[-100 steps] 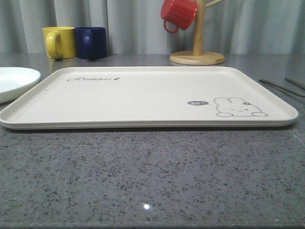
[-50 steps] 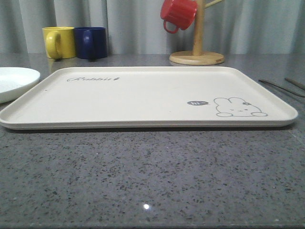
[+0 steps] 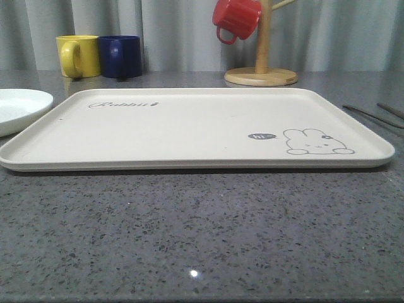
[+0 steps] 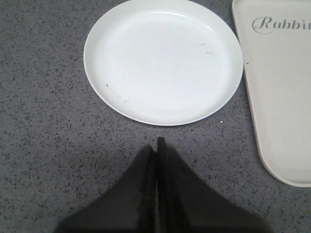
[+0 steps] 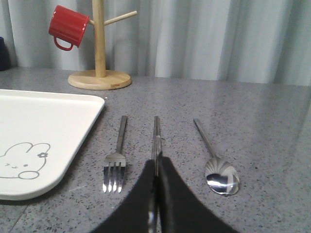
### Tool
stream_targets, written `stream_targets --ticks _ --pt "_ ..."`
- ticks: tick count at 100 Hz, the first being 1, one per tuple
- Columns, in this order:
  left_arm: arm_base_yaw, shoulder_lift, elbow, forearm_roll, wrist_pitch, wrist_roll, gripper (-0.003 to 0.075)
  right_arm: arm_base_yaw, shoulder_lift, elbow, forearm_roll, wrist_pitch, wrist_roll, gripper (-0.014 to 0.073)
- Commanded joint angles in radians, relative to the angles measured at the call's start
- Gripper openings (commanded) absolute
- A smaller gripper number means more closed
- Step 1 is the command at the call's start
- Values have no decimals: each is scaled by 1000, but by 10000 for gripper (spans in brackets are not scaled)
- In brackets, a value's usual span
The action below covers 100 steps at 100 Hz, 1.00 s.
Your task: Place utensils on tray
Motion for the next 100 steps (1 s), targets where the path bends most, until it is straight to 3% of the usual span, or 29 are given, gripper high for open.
stream_targets --ticks 1,8,15,34,44,60,79,100 --pt "-6 37 -54 -7 -49 0 -18 3 -1 -1 -6 -78 -10 -69" --pt "-6 53 -61 -7 -49 0 0 3 -1 -1 -6 -78 -10 -69" --pt "-6 53 -61 -7 -49 0 74 3 -1 -1 -6 -78 -10 -69" --pt "-6 53 -61 -9 -49 -6 400 3 -1 -1 -6 -78 -10 -69" --pt "-6 53 -61 -9 -51 -6 488 3 -1 -1 -6 -78 -10 -69" --pt "34 104 -85 -9 -74 -8 500 3 -1 -1 -6 -78 -10 -69" --pt "166 274 -196 -21 -70 -8 500 3 -1 -1 -6 -78 -10 -69" --pt "242 499 -340 -147 -40 100 500 3 -1 -1 -6 -78 -10 -69"
